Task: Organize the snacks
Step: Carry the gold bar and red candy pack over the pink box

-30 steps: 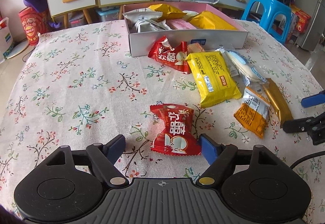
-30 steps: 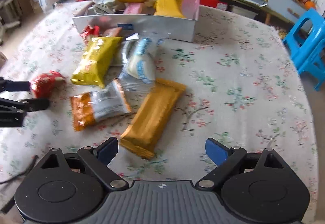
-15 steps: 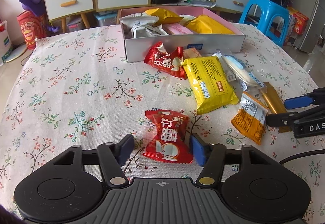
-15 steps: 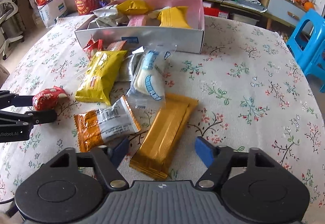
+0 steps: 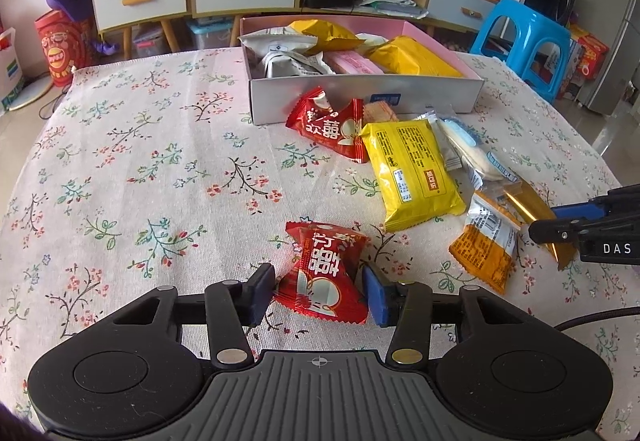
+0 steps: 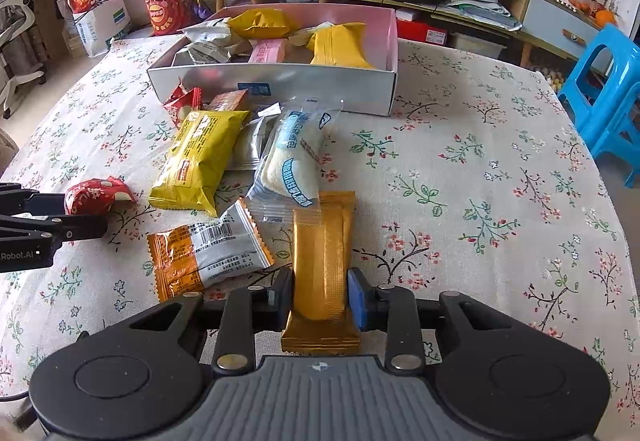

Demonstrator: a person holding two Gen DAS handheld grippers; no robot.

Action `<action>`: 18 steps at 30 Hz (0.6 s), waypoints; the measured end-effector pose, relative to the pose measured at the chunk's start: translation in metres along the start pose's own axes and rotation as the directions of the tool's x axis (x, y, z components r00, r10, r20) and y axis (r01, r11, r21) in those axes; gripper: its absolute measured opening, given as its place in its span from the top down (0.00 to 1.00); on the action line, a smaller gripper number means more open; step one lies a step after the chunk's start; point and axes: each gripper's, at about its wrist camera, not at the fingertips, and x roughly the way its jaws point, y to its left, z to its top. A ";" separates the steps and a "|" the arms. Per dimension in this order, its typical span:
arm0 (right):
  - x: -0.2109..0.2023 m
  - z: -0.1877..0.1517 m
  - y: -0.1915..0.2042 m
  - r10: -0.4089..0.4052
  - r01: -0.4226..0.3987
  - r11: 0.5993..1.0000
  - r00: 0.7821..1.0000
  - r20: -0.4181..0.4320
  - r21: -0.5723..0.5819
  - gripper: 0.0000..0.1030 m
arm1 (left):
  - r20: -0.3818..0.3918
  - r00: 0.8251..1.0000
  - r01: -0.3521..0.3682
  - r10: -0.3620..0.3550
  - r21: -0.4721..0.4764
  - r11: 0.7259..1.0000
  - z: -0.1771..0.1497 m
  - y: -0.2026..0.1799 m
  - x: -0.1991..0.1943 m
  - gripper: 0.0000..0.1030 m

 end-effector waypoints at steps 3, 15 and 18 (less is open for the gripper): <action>-0.003 0.002 -0.002 -0.001 0.001 1.000 1.000 0.002 0.009 0.81 | 0.000 1.000 0.004 -0.004 -0.004 1.000 0.001 0.000 -0.002 0.56; -0.021 0.011 -0.013 0.000 -0.002 0.998 0.999 0.042 0.058 0.81 | 0.011 1.000 0.017 -0.017 -0.010 1.000 0.006 -0.001 -0.011 0.57; -0.025 0.014 -0.017 0.000 -0.004 0.998 0.998 0.058 0.070 0.81 | 0.012 1.000 0.023 -0.022 -0.015 1.000 0.008 -0.001 -0.014 0.57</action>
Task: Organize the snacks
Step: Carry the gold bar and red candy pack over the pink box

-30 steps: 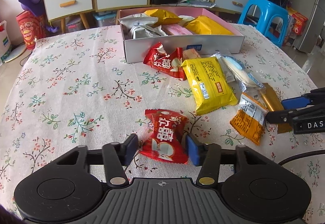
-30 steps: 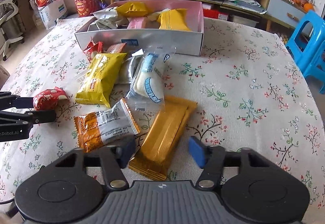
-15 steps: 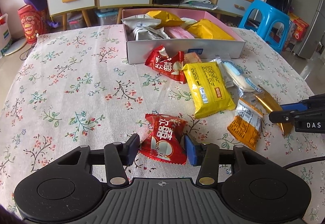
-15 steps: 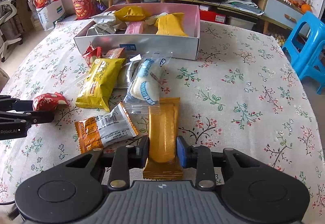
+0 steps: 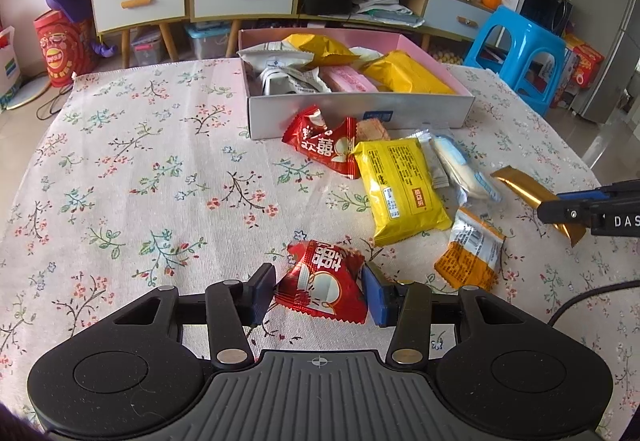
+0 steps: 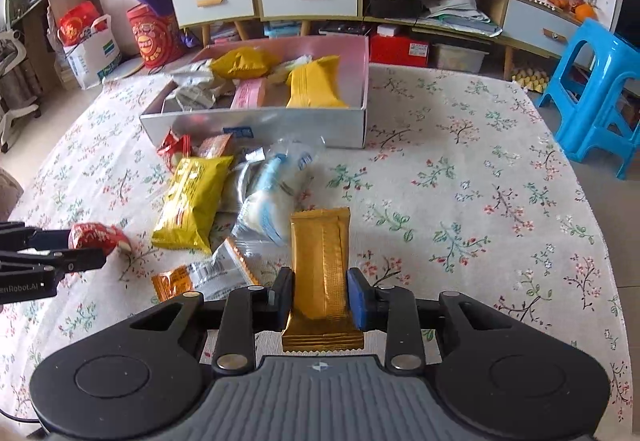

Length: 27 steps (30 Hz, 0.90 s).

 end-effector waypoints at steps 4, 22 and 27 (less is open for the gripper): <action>-0.004 0.003 -0.001 0.004 -0.004 1.000 1.000 0.015 0.009 0.81 | 0.000 1.000 0.008 -0.008 -0.007 1.000 0.002 0.001 -0.004 0.57; -0.019 0.041 0.009 0.046 -0.047 0.999 0.994 0.100 0.012 0.81 | 0.040 0.999 0.015 -0.012 -0.081 0.997 0.024 0.007 -0.019 0.61; -0.024 0.058 0.007 0.059 -0.065 0.997 0.989 0.134 0.044 0.81 | 0.111 0.994 0.016 -0.007 -0.076 0.997 0.045 -0.001 -0.031 0.61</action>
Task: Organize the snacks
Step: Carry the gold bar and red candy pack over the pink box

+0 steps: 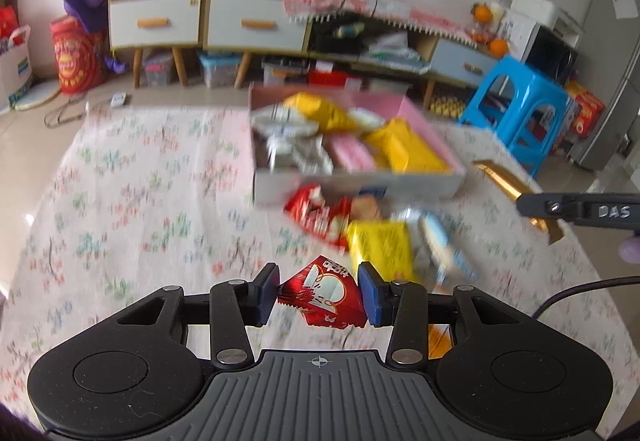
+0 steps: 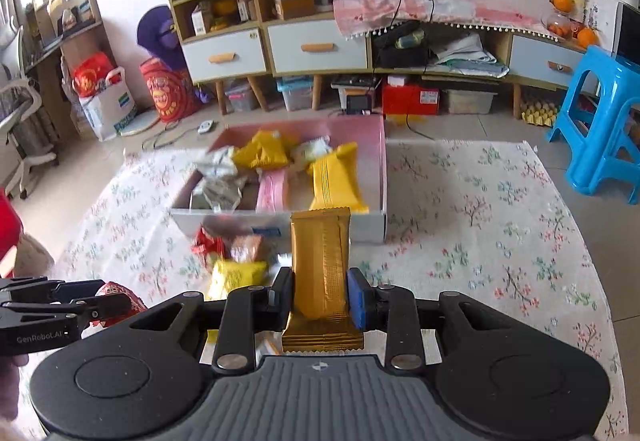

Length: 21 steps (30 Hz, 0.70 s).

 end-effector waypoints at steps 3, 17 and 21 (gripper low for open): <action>0.001 0.013 0.001 0.013 -0.013 0.999 1.000 0.023 0.031 0.81 | 0.054 0.999 0.001 -0.002 0.014 1.000 0.014 -0.009 -0.007 0.61; 0.053 0.047 -0.014 0.161 -0.173 0.953 0.985 0.068 0.250 0.81 | 0.162 0.985 0.034 -0.053 0.117 0.993 0.056 -0.026 0.037 0.61; 0.076 0.049 -0.026 0.226 -0.233 0.912 0.972 0.061 0.337 0.81 | 0.150 0.987 0.046 -0.062 0.102 0.994 0.068 -0.021 0.063 0.61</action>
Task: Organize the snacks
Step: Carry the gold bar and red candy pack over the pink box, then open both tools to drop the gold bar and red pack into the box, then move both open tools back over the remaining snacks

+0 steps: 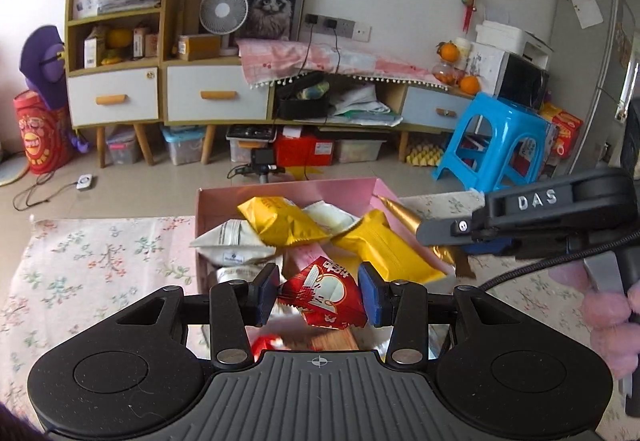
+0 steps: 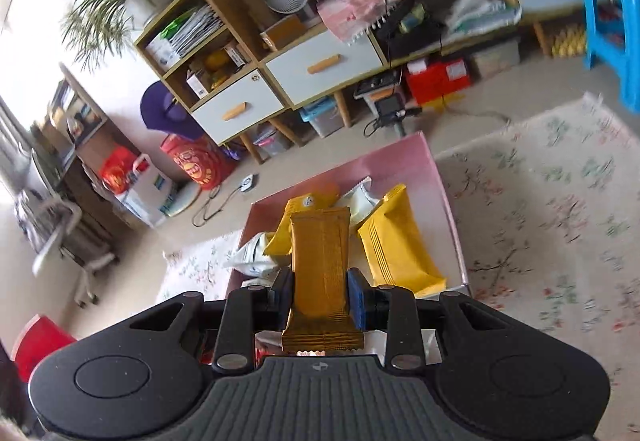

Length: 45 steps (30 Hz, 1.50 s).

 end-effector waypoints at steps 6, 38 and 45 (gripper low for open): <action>0.025 0.002 -0.013 0.004 -0.003 1.000 1.000 -0.017 0.031 0.81 | -0.044 0.999 -0.021 0.019 -0.042 0.999 0.001 0.011 0.042 0.61; 0.001 -0.002 0.011 -0.082 0.085 0.986 0.996 0.027 -0.141 0.23 | -0.063 0.996 -0.069 0.064 -0.080 0.994 -0.012 0.020 0.011 0.29; -0.022 -0.021 0.024 -0.149 0.153 0.968 0.988 0.035 -0.197 0.19 | -0.115 0.989 -0.106 0.096 -0.090 0.990 -0.026 0.021 -0.024 0.24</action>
